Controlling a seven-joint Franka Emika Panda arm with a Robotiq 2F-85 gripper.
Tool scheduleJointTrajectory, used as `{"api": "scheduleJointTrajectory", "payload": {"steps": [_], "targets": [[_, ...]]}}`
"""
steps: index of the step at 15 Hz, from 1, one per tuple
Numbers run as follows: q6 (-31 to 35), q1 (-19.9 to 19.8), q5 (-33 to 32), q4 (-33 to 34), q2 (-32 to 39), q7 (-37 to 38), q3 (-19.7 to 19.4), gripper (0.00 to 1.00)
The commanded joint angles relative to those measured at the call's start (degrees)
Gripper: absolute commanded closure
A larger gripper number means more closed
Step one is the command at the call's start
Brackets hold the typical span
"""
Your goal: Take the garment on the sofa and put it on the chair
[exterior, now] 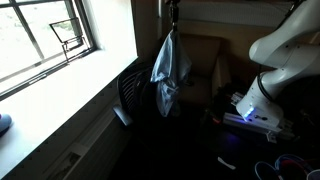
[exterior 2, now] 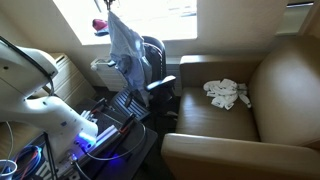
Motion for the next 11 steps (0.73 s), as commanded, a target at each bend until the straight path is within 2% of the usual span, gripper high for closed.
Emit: {"api": "scheduleJointTrajectory", "payload": {"steps": [1,2,4,5,6,11], "targets": [[2.92,0.0,-1.4,-0.24,-0.09,-0.76,-0.02,0.72],[3.97,0.01,-1.68,-0.34,-0.14,-0.86,-0.02,0.96],[3.77,0.02,-1.63,-0.3,-0.08,-0.8,-0.02,0.84],[3.77,0.04,-1.62,-0.31,-0.08,-0.79,-0.01,0.75],[3.77,0.04,-1.62,-0.3,-0.08,-0.79,-0.01,0.72],[3.76,0.04,-1.62,-0.3,-0.08,-0.78,-0.01,0.72]]}}
